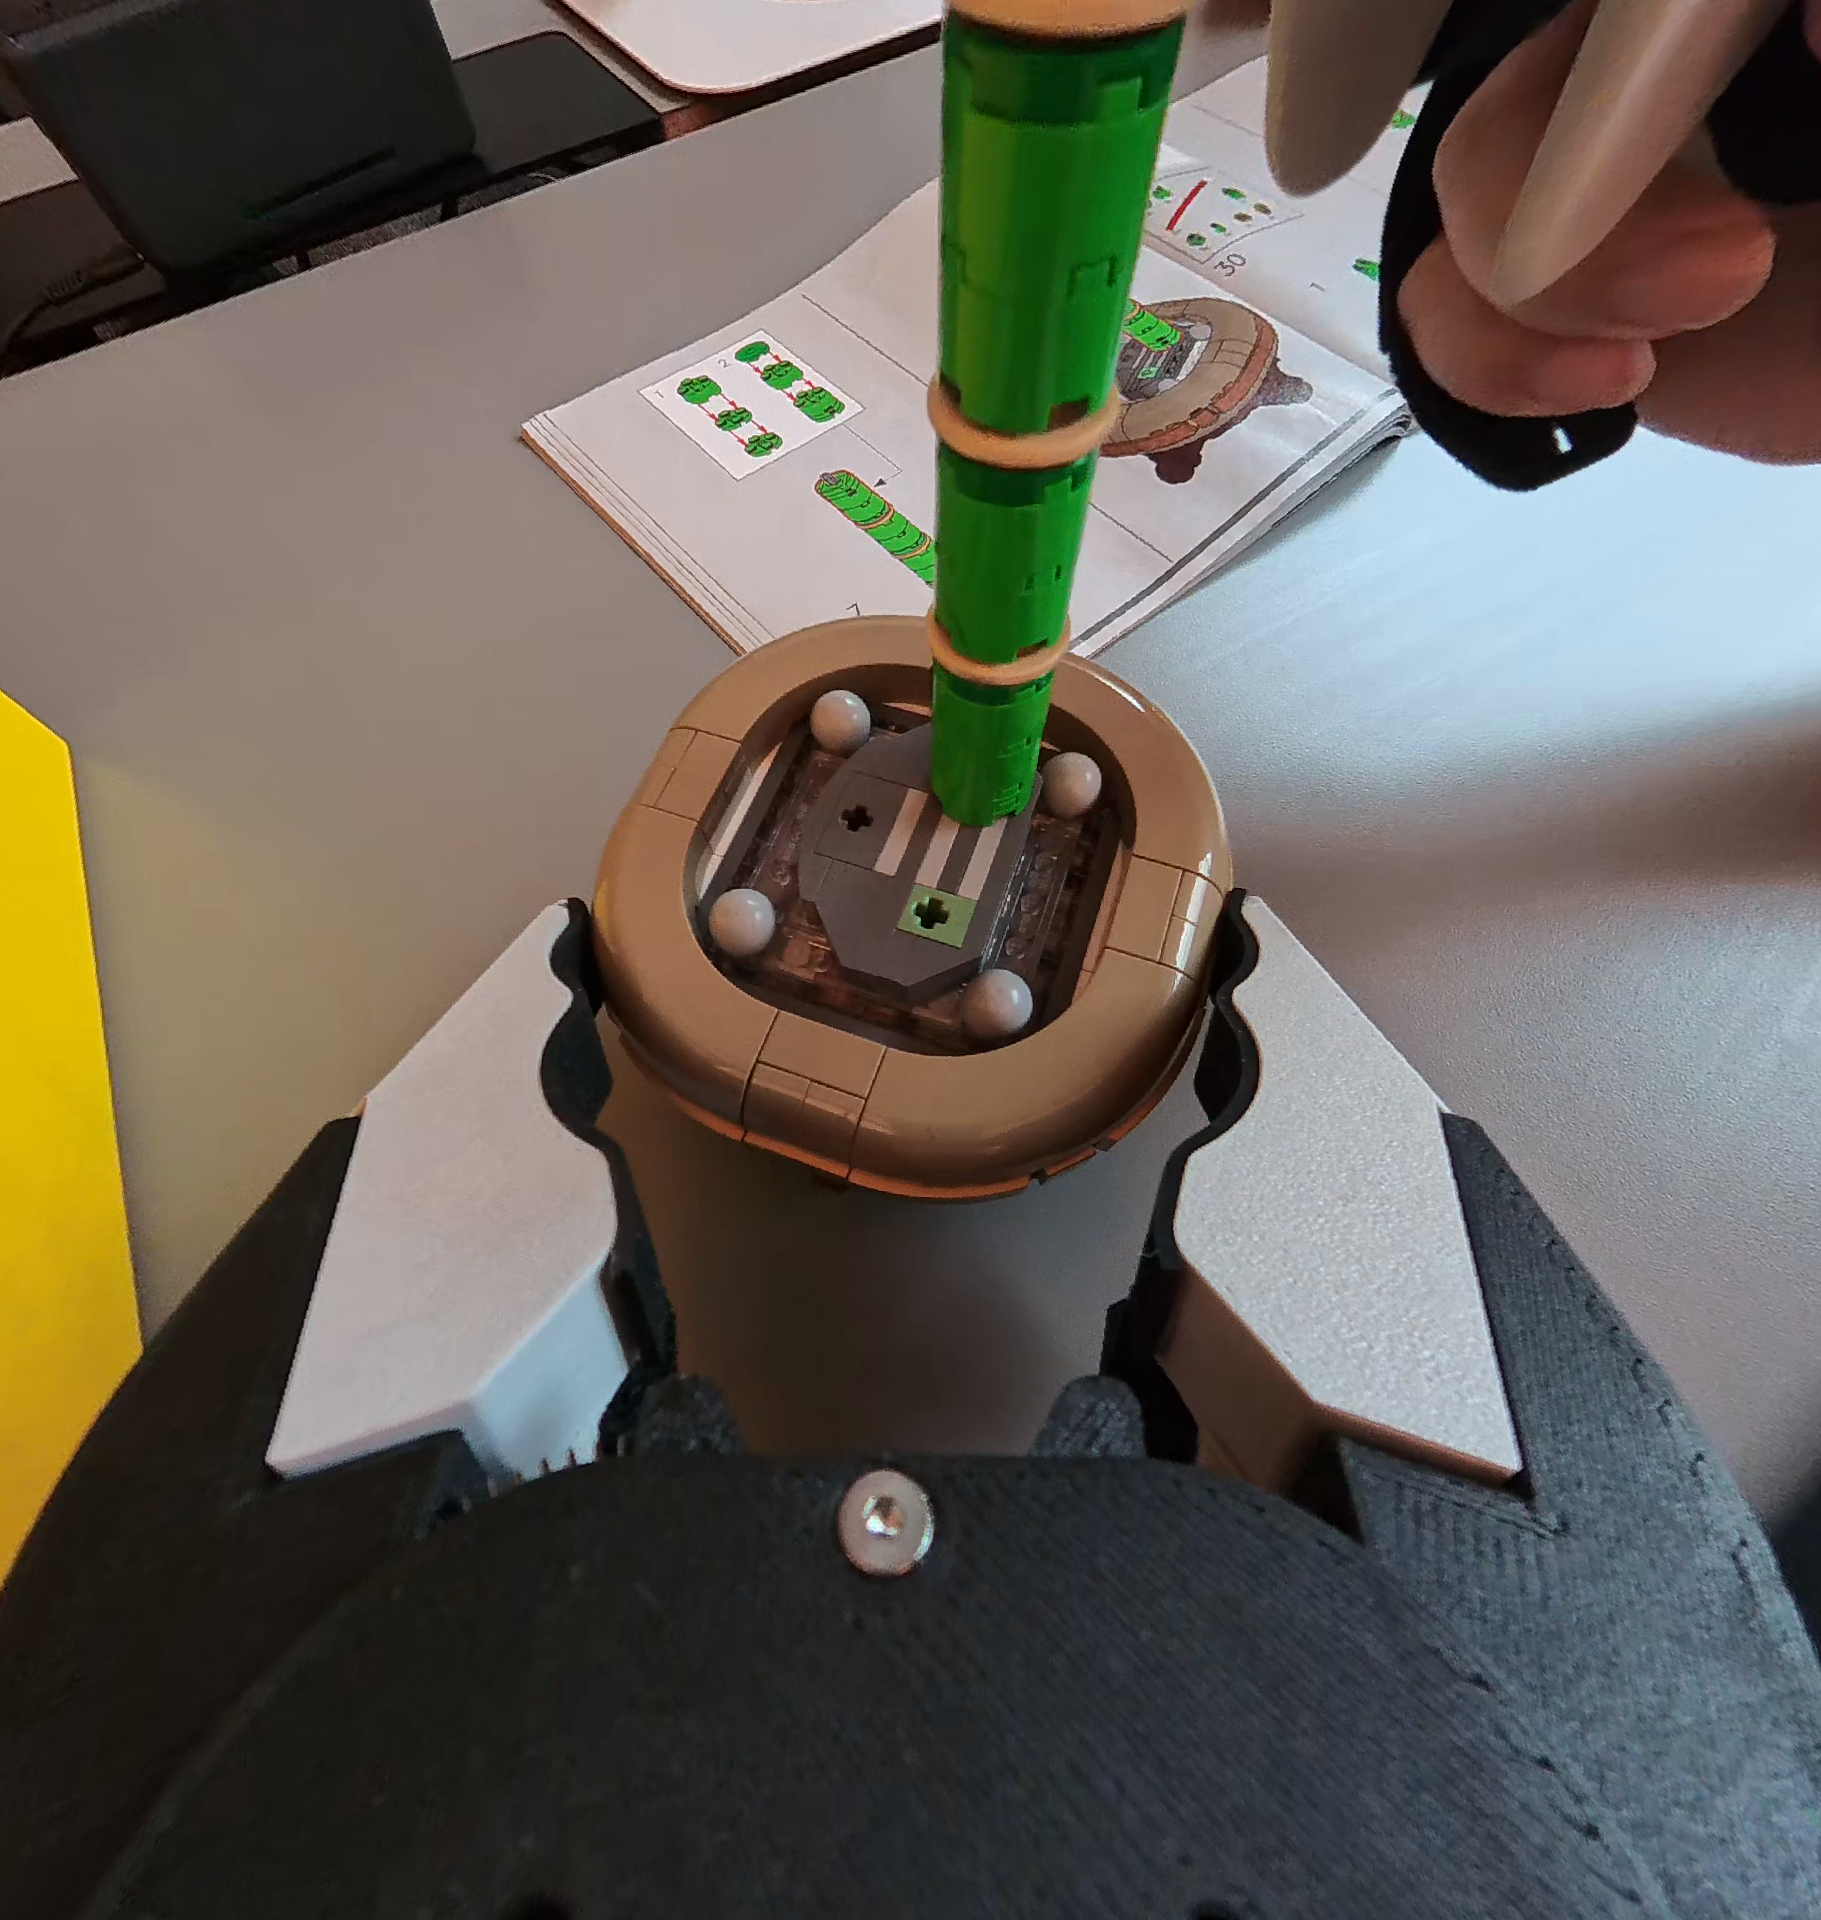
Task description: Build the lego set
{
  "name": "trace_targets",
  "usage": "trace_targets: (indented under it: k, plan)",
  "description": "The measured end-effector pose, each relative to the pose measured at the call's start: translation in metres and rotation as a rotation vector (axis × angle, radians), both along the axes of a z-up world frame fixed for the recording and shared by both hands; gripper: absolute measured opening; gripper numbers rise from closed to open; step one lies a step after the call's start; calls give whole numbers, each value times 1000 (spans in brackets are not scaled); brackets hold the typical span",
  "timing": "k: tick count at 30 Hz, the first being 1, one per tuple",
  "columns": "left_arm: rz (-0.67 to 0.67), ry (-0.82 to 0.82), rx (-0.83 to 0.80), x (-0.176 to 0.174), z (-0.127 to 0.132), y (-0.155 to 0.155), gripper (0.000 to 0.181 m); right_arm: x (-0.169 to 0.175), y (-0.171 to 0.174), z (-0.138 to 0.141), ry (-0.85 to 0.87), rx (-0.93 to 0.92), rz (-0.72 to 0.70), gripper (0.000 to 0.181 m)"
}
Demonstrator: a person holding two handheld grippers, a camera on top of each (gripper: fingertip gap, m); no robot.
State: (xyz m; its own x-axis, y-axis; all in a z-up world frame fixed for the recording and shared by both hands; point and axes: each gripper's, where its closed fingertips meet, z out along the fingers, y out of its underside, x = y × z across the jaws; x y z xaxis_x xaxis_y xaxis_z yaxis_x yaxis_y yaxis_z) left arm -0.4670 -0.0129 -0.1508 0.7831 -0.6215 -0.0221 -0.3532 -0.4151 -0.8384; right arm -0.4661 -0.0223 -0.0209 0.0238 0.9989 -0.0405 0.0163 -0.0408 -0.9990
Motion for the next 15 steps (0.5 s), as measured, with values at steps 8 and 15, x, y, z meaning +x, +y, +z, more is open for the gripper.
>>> trace_targets:
  k: [8, 15]
  plan:
    - [2, -3, 1, 0, 0, 0, 116, 0, 0, 1, -12, 35, -16, 21]
    - [1, -4, 1, 0, 0, 0, 116, -2, -1, 18, 16, 42, -32, 19]
